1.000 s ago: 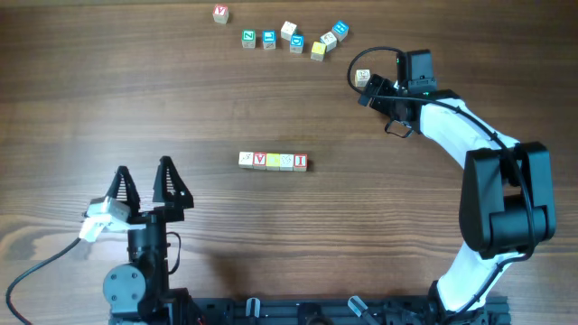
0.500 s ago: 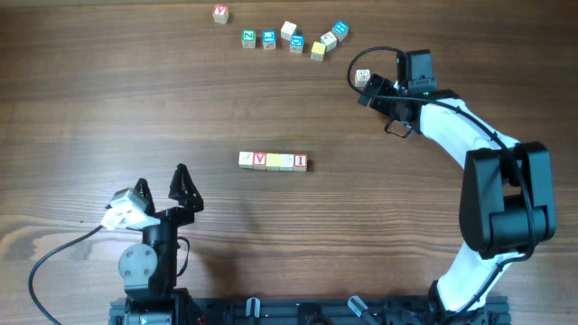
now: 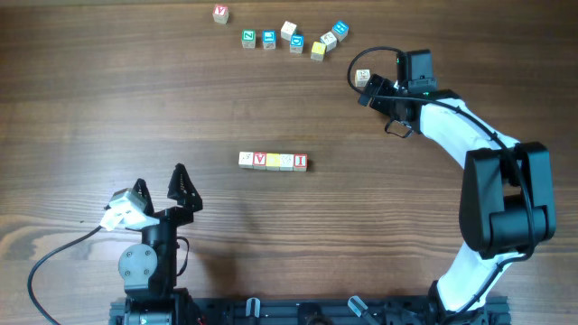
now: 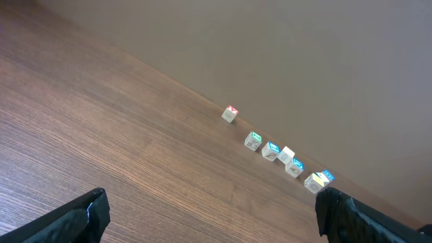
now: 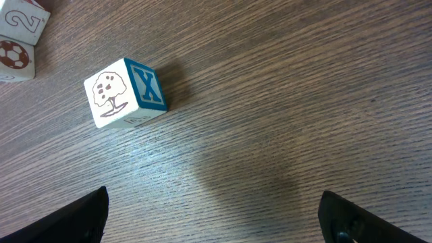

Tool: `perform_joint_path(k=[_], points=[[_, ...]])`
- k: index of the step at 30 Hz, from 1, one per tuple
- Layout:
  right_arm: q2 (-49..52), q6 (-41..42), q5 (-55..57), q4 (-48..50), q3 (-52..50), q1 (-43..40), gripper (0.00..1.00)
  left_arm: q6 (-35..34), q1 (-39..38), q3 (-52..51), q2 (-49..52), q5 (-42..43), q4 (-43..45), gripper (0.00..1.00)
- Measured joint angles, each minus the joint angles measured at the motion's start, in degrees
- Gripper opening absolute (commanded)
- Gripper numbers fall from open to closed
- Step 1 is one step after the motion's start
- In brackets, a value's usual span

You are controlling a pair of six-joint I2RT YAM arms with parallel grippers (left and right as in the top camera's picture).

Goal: Form a horizontal line

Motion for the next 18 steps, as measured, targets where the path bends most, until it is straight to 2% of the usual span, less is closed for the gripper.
perform_joint_path(k=[3,7,9,18], points=[[0.0,0.0,0.0,0.0,0.0,0.0,1.0,3.06,0.0,0.0,0.0,0.26,-0.02,1.0],[0.0,0.0,0.0,-0.02,0.0,0.0,1.0,12.79,0.0,0.0,0.0,1.38,-0.07,1.0],[0.0,0.0,0.0,-0.02,0.0,0.0,1.0,15.54,0.0,0.0,0.0,1.6,-0.09,1.0],[0.0,0.0,0.0,0.0,0.0,0.0,1.0,17.66,0.0,0.0,0.0,1.79,-0.11,1.0]])
